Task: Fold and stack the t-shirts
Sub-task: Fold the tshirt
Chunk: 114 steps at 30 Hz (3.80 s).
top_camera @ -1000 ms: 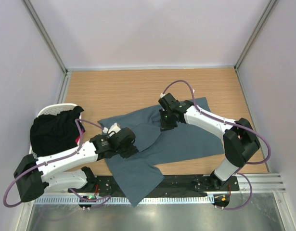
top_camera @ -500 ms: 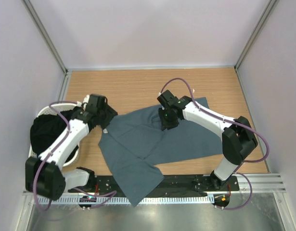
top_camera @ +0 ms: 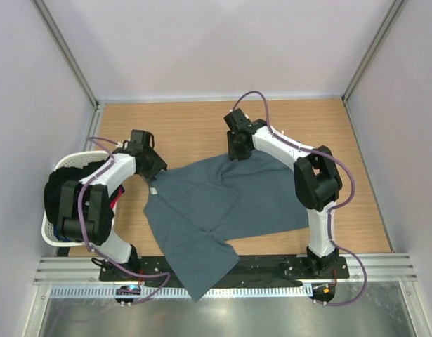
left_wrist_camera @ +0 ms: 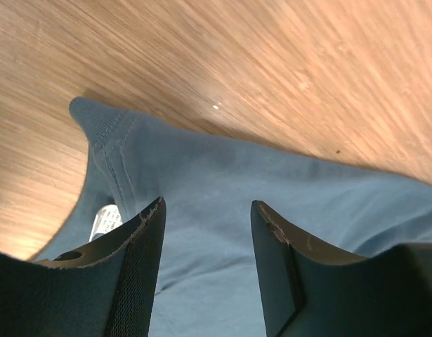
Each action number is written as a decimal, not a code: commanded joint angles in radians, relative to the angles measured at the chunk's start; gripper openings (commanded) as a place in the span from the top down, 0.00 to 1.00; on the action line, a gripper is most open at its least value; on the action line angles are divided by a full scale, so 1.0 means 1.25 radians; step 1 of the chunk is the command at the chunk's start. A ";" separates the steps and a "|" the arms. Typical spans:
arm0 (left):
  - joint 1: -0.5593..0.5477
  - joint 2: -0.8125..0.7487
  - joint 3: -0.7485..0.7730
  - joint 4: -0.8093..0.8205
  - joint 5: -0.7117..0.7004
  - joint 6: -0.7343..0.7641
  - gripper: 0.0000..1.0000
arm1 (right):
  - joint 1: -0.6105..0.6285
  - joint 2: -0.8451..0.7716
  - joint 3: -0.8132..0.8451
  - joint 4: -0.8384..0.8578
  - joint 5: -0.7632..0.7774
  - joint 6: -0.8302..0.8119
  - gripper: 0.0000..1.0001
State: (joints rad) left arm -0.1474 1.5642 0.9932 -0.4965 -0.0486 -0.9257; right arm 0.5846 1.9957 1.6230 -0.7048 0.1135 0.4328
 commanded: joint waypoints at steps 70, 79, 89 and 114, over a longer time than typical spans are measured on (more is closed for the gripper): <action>-0.520 0.424 0.463 -0.135 -0.173 0.322 0.59 | -0.530 -0.172 -0.357 0.126 0.005 0.131 0.60; -0.520 0.411 0.444 -0.134 -0.151 0.312 0.87 | -0.530 -0.163 -0.356 0.136 0.001 0.132 0.66; -0.520 0.356 0.425 -0.167 -0.132 0.337 1.00 | -0.530 -0.169 -0.361 0.138 0.015 0.127 0.95; -0.497 0.272 0.327 -0.145 0.022 0.371 1.00 | -0.530 -0.199 -0.319 0.072 0.118 0.065 0.99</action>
State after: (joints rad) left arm -0.7738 1.9556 1.4166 -0.6868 -0.0742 -0.4858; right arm -0.0742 1.7954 1.2022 -0.6178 0.2127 0.5266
